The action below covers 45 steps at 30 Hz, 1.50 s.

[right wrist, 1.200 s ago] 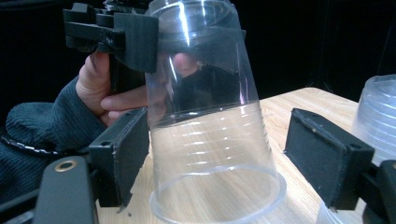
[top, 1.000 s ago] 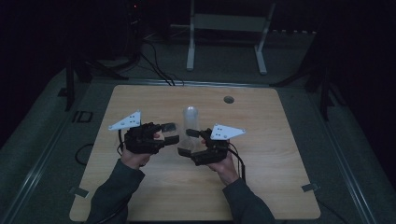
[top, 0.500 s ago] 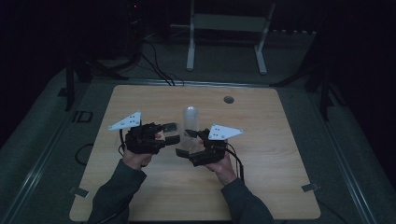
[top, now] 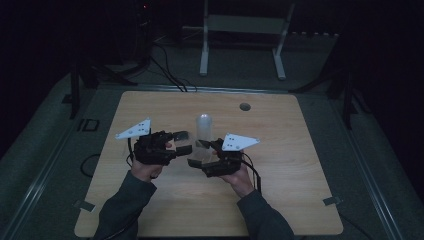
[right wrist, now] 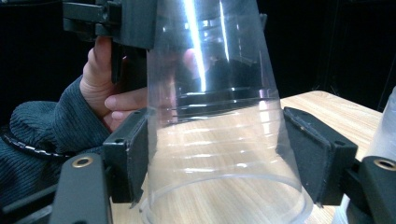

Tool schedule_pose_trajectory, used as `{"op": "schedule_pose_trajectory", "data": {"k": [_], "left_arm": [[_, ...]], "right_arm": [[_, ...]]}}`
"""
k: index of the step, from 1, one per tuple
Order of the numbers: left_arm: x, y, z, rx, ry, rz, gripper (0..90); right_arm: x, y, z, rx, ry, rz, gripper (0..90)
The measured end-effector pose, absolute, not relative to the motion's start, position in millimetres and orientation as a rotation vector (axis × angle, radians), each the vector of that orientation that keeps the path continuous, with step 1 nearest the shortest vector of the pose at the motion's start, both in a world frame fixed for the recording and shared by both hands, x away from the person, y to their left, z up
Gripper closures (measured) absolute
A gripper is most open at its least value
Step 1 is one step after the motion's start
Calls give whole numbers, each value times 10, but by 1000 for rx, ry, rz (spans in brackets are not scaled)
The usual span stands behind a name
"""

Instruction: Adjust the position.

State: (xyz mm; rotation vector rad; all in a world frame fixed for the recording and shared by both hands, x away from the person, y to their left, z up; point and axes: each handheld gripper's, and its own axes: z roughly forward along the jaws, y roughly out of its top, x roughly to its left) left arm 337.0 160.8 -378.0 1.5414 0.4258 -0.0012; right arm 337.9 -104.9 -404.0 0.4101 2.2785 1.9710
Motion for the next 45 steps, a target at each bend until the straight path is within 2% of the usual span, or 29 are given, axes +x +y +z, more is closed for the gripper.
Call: {"op": "schedule_pose_trajectory", "data": {"k": [7, 32, 45], "left_arm": [[3358, 1607, -3755, 1572, 438, 28, 266], [3318, 1810, -3683, 1597, 467, 113, 266], [3312, 1775, -3705, 1708, 507, 203, 268]], "right_arm": [[3383, -1055, -4024, 403, 2281, 1954, 285], [3451, -1144, -4029, 432, 2343, 1869, 285], [3487, -1162, -4052, 460, 2392, 1742, 285]]}}
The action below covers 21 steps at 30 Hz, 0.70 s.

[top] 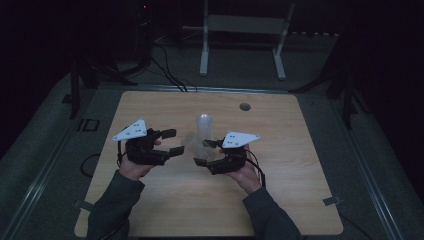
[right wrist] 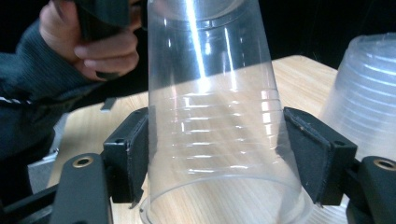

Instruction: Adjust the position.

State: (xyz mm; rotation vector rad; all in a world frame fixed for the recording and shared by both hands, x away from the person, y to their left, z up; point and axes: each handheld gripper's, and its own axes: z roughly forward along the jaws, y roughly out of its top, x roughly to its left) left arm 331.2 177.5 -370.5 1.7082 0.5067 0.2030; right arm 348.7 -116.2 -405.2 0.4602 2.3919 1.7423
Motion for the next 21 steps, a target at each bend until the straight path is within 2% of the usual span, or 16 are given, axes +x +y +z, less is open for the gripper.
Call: {"op": "schedule_pose_trajectory", "data": {"k": [21], "left_arm": [[3291, 1861, -3681, 1721, 532, 259, 265]], "right_arm": [[3551, -1192, -4023, 459, 2474, 1566, 285]]}}
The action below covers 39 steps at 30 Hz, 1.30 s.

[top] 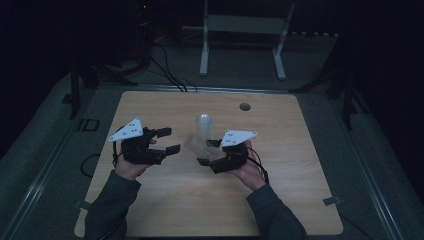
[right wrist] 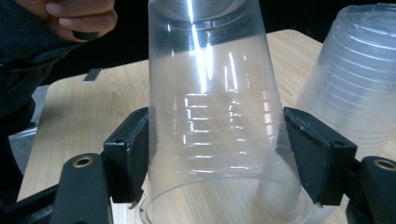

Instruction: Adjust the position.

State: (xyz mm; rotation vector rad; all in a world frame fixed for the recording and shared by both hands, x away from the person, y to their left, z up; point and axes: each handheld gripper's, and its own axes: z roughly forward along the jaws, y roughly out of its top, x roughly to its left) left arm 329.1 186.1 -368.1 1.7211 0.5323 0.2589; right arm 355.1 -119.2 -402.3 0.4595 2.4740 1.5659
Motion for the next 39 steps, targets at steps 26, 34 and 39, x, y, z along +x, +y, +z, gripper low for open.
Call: {"op": "schedule_pose_trajectory", "data": {"k": [26, 34, 39], "left_arm": [[3326, 1858, -3724, 1765, 548, 257, 266], [3324, 1836, -3726, 1791, 538, 258, 266], [3322, 1829, -3727, 1803, 533, 254, 266]], "right_arm": [[3611, -1187, -3872, 391, 2555, 1405, 287], [3611, -1173, -3859, 368, 2574, 1332, 287], [3605, -1149, -3851, 347, 2582, 1290, 287]]}}
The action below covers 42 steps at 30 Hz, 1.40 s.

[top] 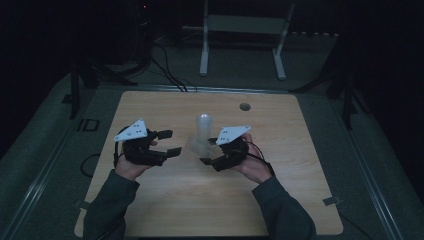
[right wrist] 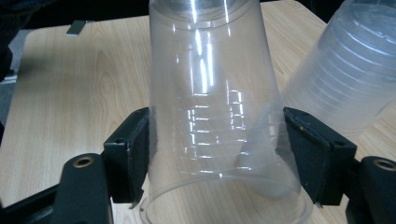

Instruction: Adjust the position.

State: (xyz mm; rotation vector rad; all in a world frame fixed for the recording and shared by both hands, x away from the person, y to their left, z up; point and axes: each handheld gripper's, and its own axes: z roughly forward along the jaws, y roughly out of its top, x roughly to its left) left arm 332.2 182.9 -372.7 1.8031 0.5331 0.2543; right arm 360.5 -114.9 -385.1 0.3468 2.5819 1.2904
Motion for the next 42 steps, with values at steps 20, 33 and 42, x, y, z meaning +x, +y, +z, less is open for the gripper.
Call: {"op": "schedule_pose_trajectory", "data": {"k": [20, 33, 42], "left_arm": [[3296, 1811, -3727, 1850, 529, 299, 276], [3284, 1810, -3716, 1861, 531, 303, 278], [3263, 1799, -3696, 1866, 520, 288, 274]], "right_arm": [[3594, -1078, -3819, 284, 2631, 1195, 286], [3605, -1048, -3827, 266, 2644, 1153, 286], [3604, -1035, -3847, 261, 2661, 1124, 286]]}}
